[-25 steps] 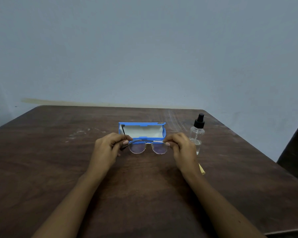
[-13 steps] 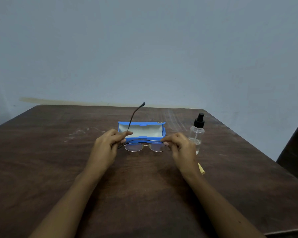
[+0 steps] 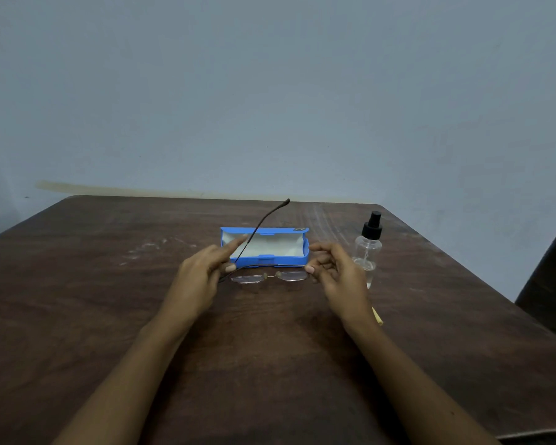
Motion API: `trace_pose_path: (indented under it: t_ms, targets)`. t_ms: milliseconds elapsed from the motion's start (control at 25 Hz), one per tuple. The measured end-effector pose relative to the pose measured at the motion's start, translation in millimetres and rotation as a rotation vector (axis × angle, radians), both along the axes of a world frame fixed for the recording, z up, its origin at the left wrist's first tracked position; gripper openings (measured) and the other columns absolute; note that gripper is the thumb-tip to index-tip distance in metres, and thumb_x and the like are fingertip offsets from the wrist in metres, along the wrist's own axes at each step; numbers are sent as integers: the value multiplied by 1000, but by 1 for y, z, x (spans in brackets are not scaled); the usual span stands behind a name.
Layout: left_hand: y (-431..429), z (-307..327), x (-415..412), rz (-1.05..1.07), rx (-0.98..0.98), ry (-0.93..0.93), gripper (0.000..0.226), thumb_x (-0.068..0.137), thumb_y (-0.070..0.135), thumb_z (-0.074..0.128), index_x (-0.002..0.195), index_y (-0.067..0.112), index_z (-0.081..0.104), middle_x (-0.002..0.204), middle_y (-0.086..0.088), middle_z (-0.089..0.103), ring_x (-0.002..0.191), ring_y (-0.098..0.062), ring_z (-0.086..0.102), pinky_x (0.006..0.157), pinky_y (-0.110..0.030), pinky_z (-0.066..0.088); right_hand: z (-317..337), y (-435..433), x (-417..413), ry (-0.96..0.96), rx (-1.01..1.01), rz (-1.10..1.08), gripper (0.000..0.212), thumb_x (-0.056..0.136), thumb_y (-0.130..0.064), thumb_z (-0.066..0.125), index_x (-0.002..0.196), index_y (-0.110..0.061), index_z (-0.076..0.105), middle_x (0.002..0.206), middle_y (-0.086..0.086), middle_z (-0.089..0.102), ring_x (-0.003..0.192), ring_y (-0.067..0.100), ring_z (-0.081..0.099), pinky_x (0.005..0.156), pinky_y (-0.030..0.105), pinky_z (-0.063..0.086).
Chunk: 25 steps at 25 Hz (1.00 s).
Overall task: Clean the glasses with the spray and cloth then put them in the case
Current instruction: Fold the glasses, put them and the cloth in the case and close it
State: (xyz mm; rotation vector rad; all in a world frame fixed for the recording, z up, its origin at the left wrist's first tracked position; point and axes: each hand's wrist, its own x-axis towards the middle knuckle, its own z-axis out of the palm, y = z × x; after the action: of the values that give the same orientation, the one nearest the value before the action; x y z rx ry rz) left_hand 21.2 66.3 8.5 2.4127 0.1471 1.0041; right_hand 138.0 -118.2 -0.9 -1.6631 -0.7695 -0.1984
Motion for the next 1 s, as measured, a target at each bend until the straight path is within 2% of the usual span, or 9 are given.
trace_pose_path:
  t_ms: [120,240,400,520,600,680,760,840,1000]
  targets:
    - [1,1,0,-18,-26,-59,50,80,-12,53,118,20,59,68,8,52,72,17,50,59,2,37,0,0,0,-2,0,4,40,80,4,61,93,-32,55,72,-1,59,68,11,58,69,31,54]
    - [6,-2,1,-7,32,3,54,76,-18,47,109,21,65,71,17,51,74,21,47,62,3,35,1,-1,0,-11,20,45,42,81,6,58,102,-30,53,67,-2,59,57,3,55,63,21,49]
    - [5,-1,1,-28,-27,49,47,79,-15,47,103,20,69,70,12,50,63,14,51,55,-2,39,2,-3,0,-9,23,97,47,82,8,56,117,-23,53,66,-2,57,55,2,51,60,15,46]
    - [0,1,0,-63,-242,31,34,84,0,56,89,29,72,66,1,56,43,-4,49,46,-9,41,2,-3,1,-23,17,106,49,82,9,55,117,-24,55,69,-2,56,57,2,49,60,17,46]
    - [1,1,1,-90,-395,51,34,83,3,58,70,34,62,65,-8,57,42,-7,46,47,-20,48,3,-3,2,-33,19,104,47,82,10,54,112,-26,58,70,-4,56,60,1,50,60,16,46]
    - [3,1,0,-135,-500,92,32,83,4,58,67,32,55,62,-11,50,43,-7,45,49,-26,49,3,-2,2,-7,45,131,45,82,10,54,104,-28,61,74,-4,59,63,-1,52,59,15,46]
    - [4,2,0,-187,-611,99,28,84,2,56,70,25,55,60,-8,46,42,-3,44,46,-22,49,3,-3,2,39,89,173,40,82,9,56,92,-28,66,78,-4,63,62,-1,53,59,15,45]
    - [2,5,1,-216,-739,100,20,85,-2,53,73,14,52,52,-2,52,38,-2,47,41,-17,48,4,-3,1,107,143,217,37,82,8,57,84,-26,69,78,-4,66,59,1,53,58,14,45]
    - [-1,4,2,-226,-963,135,16,84,-4,52,74,8,53,40,5,58,36,-1,51,39,-14,47,4,-3,2,327,292,318,30,82,7,56,91,-18,70,77,1,66,60,5,53,57,16,46]
